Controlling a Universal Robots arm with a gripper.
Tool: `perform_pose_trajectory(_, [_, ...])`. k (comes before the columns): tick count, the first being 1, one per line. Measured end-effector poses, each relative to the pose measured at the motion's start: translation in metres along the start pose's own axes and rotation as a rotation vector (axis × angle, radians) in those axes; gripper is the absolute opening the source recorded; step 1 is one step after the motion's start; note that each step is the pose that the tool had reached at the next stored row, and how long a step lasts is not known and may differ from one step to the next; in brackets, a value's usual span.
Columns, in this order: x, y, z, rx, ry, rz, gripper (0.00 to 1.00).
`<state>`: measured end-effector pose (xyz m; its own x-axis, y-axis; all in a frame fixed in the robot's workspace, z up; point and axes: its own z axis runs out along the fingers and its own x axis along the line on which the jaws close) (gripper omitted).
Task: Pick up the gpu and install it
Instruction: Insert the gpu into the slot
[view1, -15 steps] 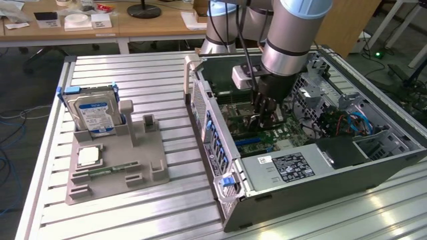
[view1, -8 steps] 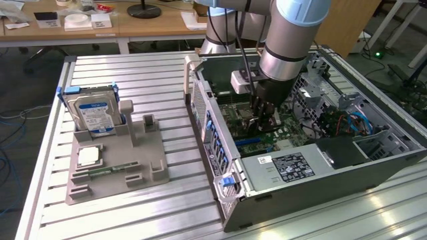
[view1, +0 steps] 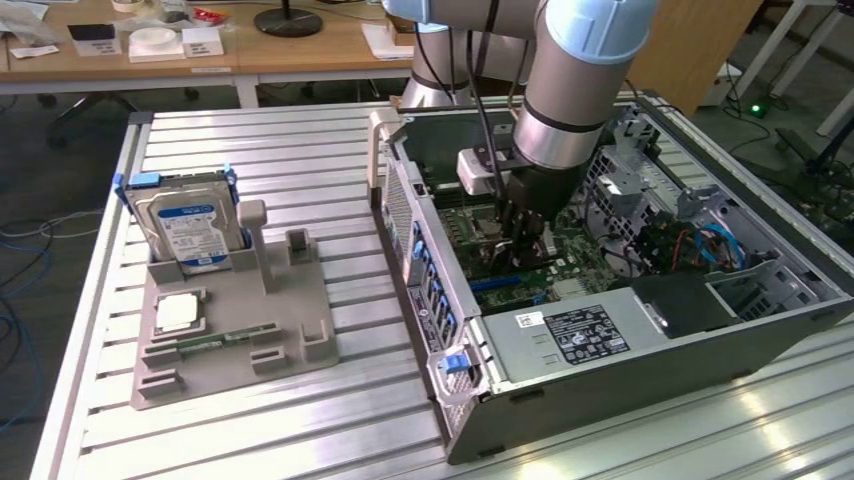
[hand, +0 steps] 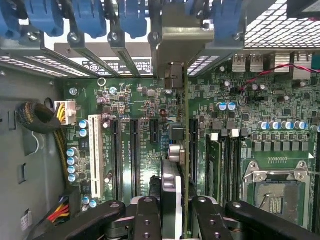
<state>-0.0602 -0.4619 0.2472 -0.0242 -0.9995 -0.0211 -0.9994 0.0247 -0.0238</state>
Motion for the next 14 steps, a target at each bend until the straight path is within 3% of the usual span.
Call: perform_pose_trajectory(14, [0.0001, 0.0021, 0.0046, 0.0001, -0.0003, 0.000, 0.28])
